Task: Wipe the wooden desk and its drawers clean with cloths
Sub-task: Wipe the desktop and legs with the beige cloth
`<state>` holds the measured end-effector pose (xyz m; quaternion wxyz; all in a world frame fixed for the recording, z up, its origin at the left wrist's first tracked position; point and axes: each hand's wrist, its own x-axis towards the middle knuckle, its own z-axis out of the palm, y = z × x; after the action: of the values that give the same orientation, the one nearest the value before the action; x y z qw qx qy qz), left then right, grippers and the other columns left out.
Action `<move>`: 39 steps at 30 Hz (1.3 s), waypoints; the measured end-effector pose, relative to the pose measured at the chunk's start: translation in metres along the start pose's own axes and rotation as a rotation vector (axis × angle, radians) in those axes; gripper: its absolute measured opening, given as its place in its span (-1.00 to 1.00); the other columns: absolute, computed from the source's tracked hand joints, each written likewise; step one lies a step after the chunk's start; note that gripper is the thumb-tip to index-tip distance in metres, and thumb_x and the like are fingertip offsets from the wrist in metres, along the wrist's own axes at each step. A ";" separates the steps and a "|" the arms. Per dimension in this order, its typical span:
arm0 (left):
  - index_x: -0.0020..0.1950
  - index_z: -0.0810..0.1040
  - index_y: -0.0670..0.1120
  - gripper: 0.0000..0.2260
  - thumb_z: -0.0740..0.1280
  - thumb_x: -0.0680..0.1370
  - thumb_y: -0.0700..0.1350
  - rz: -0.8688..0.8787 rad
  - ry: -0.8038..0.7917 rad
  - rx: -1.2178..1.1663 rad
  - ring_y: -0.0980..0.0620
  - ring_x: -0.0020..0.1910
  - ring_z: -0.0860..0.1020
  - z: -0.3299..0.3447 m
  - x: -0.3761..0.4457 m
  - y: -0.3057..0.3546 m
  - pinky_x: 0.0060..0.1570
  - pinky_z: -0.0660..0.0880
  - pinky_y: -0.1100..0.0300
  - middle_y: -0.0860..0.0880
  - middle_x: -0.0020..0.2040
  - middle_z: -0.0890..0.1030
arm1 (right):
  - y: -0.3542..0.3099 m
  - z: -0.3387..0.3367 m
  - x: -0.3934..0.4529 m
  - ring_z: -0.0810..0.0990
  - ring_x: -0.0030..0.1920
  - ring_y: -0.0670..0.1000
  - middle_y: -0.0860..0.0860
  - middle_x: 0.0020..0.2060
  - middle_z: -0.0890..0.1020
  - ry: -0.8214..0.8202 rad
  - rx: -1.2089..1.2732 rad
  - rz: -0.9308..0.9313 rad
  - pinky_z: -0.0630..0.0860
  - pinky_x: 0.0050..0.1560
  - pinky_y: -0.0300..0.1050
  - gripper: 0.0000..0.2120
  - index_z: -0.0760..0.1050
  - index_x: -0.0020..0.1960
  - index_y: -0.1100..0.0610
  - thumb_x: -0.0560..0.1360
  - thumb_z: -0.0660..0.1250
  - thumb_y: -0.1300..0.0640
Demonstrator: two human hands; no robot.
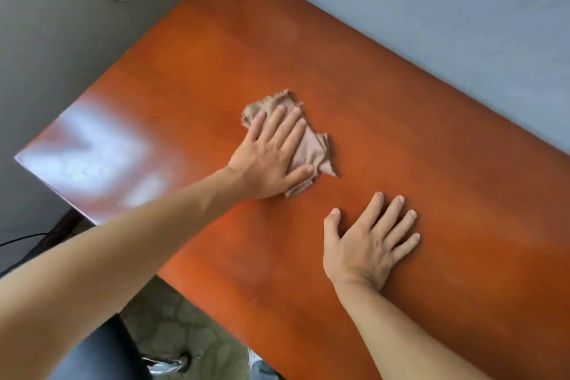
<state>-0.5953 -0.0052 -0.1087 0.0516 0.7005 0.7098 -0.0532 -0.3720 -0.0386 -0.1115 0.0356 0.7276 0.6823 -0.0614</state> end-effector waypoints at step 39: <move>0.70 -0.16 -0.11 -0.05 -0.20 0.53 0.53 -0.621 -0.183 -0.156 -0.23 0.67 -0.16 -0.057 0.148 -0.139 0.58 -0.12 -0.31 -0.12 0.71 -0.16 | 0.004 0.005 0.000 -0.02 0.62 0.33 0.25 0.61 0.14 0.043 0.004 -0.020 -0.03 0.53 0.43 -0.17 0.21 0.61 0.17 0.50 0.10 -0.32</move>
<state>-0.7360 0.1481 -0.0737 0.1496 0.4369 0.8838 -0.0746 -0.3681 -0.0393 -0.1171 0.0191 0.7218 0.6902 -0.0475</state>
